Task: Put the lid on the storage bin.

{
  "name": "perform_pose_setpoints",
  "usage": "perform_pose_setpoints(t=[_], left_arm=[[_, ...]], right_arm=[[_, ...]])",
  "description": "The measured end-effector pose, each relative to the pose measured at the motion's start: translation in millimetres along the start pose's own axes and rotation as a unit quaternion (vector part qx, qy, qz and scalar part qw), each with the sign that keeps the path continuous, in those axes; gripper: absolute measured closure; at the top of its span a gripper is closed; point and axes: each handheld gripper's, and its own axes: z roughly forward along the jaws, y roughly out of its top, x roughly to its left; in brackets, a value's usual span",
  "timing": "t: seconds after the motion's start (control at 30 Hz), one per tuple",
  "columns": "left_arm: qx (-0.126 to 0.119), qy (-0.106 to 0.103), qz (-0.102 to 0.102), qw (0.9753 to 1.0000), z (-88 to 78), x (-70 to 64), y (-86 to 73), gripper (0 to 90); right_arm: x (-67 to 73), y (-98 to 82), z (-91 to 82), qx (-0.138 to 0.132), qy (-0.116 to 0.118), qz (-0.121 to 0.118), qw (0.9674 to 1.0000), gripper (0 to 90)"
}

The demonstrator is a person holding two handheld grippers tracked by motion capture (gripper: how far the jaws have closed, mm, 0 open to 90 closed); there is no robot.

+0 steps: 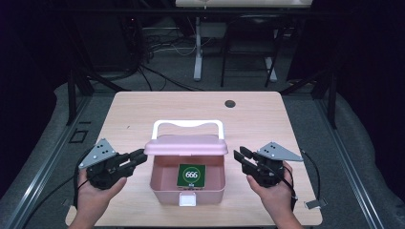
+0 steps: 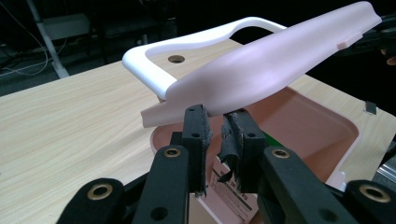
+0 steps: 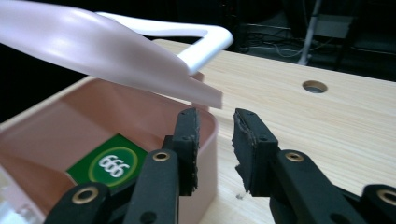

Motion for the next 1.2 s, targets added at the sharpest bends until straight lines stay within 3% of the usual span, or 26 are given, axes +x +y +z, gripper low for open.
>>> perform_pose_setpoints(t=[0.27, 0.57, 0.7, 1.0, 1.2], left_arm=[[-0.003, -0.004, 0.003, 1.0000, -1.6, -3.8, -10.8, 78.0], [0.003, -0.010, 0.011, 0.9999, -4.1, -8.6, -29.4, 77.9], [0.012, -0.014, 0.014, 0.9997, -3.9, -10.7, -38.2, 77.9], [0.023, -0.020, 0.007, 0.9995, 0.2, -12.6, -54.5, 78.3], [0.033, -0.017, 0.015, 0.9992, 0.9, -14.7, -61.7, 78.6]], right_arm=[[-9.8, -15.6, 3.8, -0.001, -0.027, 0.009, 0.9996, 67.9], [-11.6, -30.7, 5.6, 0.003, -0.053, -0.003, 0.9986, 67.7], [-12.0, -35.8, 6.7, 0.006, -0.056, -0.003, 0.9984, 67.6], [-18.4, -41.7, 7.4, 0.008, -0.054, 0.021, 0.9983, 67.7], [-20.8, -44.6, 7.5, 0.007, -0.057, 0.024, 0.9981, 67.7]])
